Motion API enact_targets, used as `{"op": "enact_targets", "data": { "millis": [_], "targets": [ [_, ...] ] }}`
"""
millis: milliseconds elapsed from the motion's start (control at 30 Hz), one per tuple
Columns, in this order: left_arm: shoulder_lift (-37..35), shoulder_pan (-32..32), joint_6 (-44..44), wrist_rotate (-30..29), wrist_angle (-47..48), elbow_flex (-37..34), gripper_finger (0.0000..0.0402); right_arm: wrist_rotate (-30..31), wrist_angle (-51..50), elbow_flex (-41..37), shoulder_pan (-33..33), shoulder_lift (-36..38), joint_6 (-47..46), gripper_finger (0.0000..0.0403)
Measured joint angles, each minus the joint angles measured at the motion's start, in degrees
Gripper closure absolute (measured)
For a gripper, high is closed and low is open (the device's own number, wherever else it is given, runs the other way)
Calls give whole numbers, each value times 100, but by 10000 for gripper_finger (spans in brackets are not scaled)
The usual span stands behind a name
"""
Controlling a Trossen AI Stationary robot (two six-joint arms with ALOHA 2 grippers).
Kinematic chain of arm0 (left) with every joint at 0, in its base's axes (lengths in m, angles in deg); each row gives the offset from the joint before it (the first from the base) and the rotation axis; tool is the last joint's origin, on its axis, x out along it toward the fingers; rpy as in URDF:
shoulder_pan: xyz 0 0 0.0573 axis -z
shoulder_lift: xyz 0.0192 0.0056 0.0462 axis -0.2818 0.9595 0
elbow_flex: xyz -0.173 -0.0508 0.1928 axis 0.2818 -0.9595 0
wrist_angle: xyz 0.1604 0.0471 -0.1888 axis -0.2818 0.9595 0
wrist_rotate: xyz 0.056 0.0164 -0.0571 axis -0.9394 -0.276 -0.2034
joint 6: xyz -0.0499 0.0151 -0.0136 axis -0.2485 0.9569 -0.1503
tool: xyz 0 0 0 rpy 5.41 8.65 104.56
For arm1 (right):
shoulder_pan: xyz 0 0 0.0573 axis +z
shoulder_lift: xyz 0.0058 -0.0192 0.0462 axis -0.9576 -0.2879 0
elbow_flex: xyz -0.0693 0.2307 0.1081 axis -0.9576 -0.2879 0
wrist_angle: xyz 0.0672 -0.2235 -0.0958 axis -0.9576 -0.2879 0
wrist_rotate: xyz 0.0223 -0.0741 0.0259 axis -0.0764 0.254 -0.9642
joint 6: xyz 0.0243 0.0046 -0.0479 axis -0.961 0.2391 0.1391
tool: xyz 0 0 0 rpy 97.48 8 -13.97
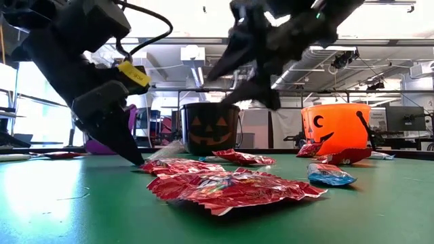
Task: Sort candy by brand, put in halloween buckets
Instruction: Put the blue chocolate bar into the orange bucket
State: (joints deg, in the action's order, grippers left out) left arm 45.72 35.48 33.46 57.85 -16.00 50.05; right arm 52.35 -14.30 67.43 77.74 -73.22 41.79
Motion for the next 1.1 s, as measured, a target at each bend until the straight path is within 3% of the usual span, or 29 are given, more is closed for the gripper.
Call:
{"op": "enact_targets", "data": {
  "millis": [233, 633, 833, 1100],
  "targets": [
    [490, 7, -3, -130, -477, 30, 401, -10, 207, 0, -129, -650, -486, 178],
    [761, 12, 184, -265, -836, 30, 402, 340, 495, 0, -429, -852, -653, 178],
    [765, 7, 348, -277, -855, 25, 402, -322, 890, 0, -620, -1175, -556, 178],
    [774, 2, 353, -277, -946, 12, 402, -775, 1278, 0, -634, -1396, -389, 178]
  ]
}}
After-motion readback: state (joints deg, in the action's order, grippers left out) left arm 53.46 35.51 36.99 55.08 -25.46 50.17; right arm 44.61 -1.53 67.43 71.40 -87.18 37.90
